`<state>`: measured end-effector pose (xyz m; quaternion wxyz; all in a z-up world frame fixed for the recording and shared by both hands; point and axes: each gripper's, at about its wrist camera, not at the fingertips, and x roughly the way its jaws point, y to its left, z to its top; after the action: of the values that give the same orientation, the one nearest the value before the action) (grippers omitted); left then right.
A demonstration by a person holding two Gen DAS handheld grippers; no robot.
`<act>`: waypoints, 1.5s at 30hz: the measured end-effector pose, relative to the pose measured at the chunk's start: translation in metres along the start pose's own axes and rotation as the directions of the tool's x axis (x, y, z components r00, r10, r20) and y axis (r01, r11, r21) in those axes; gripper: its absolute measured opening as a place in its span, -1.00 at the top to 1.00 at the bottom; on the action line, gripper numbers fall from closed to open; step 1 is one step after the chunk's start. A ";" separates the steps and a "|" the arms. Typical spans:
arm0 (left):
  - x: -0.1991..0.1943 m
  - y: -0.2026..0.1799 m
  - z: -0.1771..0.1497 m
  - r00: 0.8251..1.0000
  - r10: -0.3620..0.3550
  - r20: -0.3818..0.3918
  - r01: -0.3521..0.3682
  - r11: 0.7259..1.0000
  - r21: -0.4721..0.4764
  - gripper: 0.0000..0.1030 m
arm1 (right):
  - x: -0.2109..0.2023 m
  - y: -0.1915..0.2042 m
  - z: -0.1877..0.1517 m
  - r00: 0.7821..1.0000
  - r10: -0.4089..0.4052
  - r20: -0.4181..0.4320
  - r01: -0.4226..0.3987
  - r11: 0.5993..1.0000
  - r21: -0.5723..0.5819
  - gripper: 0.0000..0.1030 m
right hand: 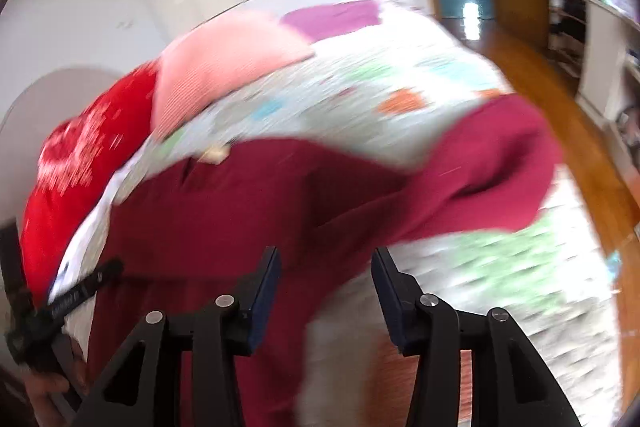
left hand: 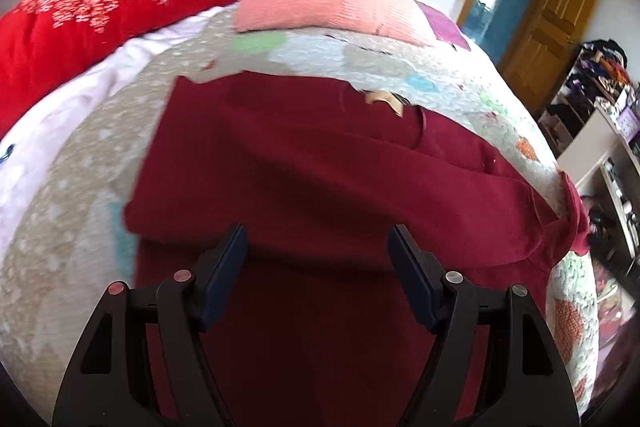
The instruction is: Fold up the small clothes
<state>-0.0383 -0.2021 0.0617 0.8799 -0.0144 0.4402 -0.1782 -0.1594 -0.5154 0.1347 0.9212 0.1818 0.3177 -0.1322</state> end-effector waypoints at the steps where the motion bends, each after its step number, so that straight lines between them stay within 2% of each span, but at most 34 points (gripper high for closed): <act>1: 0.006 -0.004 0.000 1.000 -0.001 -0.011 0.001 1.000 0.005 -0.41 | -0.001 -0.013 0.009 1.000 -0.026 0.007 0.026 0.999 0.033 0.01; 3: 0.018 -0.009 -0.004 0.999 0.010 -0.038 -0.010 1.000 0.012 -0.42 | -0.001 -0.041 0.031 0.998 -0.063 0.020 0.061 0.993 0.106 -0.33; 4: 0.023 -0.009 -0.008 0.999 0.015 -0.033 -0.014 1.000 0.015 -0.43 | 0.001 -0.055 0.042 0.997 -0.079 0.022 0.075 0.986 0.148 -0.39; 8: 0.024 -0.008 -0.019 0.999 -0.004 0.034 0.004 1.000 -0.003 -0.53 | 0.030 -0.093 0.084 0.990 -0.135 -0.033 0.139 0.959 0.247 -0.39; 12: 0.028 -0.011 -0.018 0.999 -0.006 0.034 0.005 1.000 0.017 -0.62 | 0.078 -0.113 0.110 0.974 -0.195 -0.111 0.219 0.936 0.274 -0.39; 14: 0.029 -0.010 -0.019 0.999 -0.021 0.032 0.021 1.000 0.020 -0.70 | 0.098 -0.121 0.115 0.971 -0.197 -0.136 0.229 0.930 0.288 -0.39; 16: 0.029 -0.009 -0.019 0.999 -0.035 0.030 0.034 0.999 0.015 -0.71 | 0.102 -0.131 0.116 0.979 -0.180 -0.097 0.200 0.938 0.282 -0.36; 17: 0.030 -0.008 -0.019 0.999 -0.041 0.031 0.041 0.999 0.011 -0.71 | 0.099 -0.133 0.113 0.981 -0.177 -0.073 0.191 0.944 0.269 -0.29; 19: 0.029 -0.008 -0.019 0.998 -0.049 0.033 0.049 0.999 0.007 -0.75 | 0.098 -0.139 0.109 0.977 -0.200 -0.068 0.210 0.949 0.234 0.34; 20: 0.029 -0.009 -0.019 0.998 -0.057 0.033 0.057 0.998 0.007 -0.79 | 0.096 -0.142 0.107 0.977 -0.204 -0.068 0.214 0.953 0.212 0.46; 21: 0.029 -0.009 -0.019 0.998 -0.062 0.033 0.062 0.998 0.008 -0.80 | 0.092 -0.146 0.105 0.979 -0.191 -0.066 0.201 0.958 0.205 0.74; 22: 0.029 -0.009 -0.019 0.997 -0.064 0.032 0.064 0.998 0.007 -0.80 | 0.088 -0.150 0.104 0.983 -0.168 -0.066 0.179 0.961 0.213 0.83; 25: 0.029 -0.009 -0.019 0.997 -0.068 0.033 0.068 0.998 0.005 -0.80 | 0.056 -0.157 0.102 0.995 -0.103 0.006 0.097 0.955 0.282 0.86; 28: 0.023 0.000 -0.016 0.992 -0.122 0.040 0.123 0.992 -0.031 -0.80 | 0.020 -0.138 0.106 0.995 -0.007 0.100 -0.020 0.964 0.267 0.87; 30: 0.012 0.015 -0.009 0.982 -0.185 0.035 0.188 0.977 -0.103 -0.79 | -0.002 -0.108 0.110 0.985 0.078 0.151 -0.107 0.975 0.193 0.87; 32: -0.002 0.030 -0.004 0.980 -0.191 0.060 0.198 0.966 -0.164 -0.79 | -0.024 -0.066 0.112 0.965 0.192 0.176 -0.209 0.975 0.081 0.87; 34: -0.017 0.046 0.003 0.979 -0.178 0.103 0.196 0.960 -0.198 -0.79 | -0.039 -0.024 0.109 0.935 0.305 0.178 -0.305 0.952 -0.030 0.87; 36: -0.029 0.064 0.009 0.978 -0.158 0.138 0.187 0.954 -0.236 -0.79 | -0.045 0.029 0.096 0.887 0.440 0.140 -0.417 0.894 -0.167 0.87; 38: -0.035 0.083 0.013 0.976 -0.145 0.162 0.187 0.940 -0.284 -0.79 | -0.034 0.066 0.076 0.853 0.516 0.074 -0.488 0.840 -0.237 0.86; 39: -0.036 0.090 0.014 0.975 -0.146 0.166 0.191 0.933 -0.304 -0.79 | -0.022 0.080 0.066 0.843 0.537 0.033 -0.513 0.820 -0.254 0.85; 40: -0.035 0.098 0.015 0.975 -0.155 0.162 0.201 0.924 -0.325 -0.79 | -0.004 0.094 0.051 0.837 0.546 -0.030 -0.533 0.802 -0.269 0.73; 41: -0.034 0.101 0.015 0.973 -0.167 0.157 0.211 0.919 -0.333 -0.79 | 0.021 0.108 0.034 0.852 0.508 -0.126 -0.522 0.805 -0.283 0.59; 42: -0.032 0.104 0.015 0.971 -0.183 0.152 0.225 0.913 -0.339 -0.79 | 0.040 0.117 0.023 0.870 0.450 -0.200 -0.491 0.821 -0.291 0.32; 43: -0.029 0.106 0.016 0.970 -0.197 0.143 0.235 0.909 -0.344 -0.79 | 0.061 0.122 0.006 0.884 0.375 -0.279 -0.450 0.844 -0.291 0.31; 45: -0.023 0.107 0.017 0.974 -0.194 0.118 0.223 0.911 -0.346 -0.79 | 0.065 0.115 -0.009 0.886 0.373 -0.277 -0.444 0.855 -0.269 0.31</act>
<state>-0.0054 -0.0970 0.0704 0.8556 -0.2283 0.4250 -0.1874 -0.0731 -0.4171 0.1154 0.9053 0.1042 0.3865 0.1419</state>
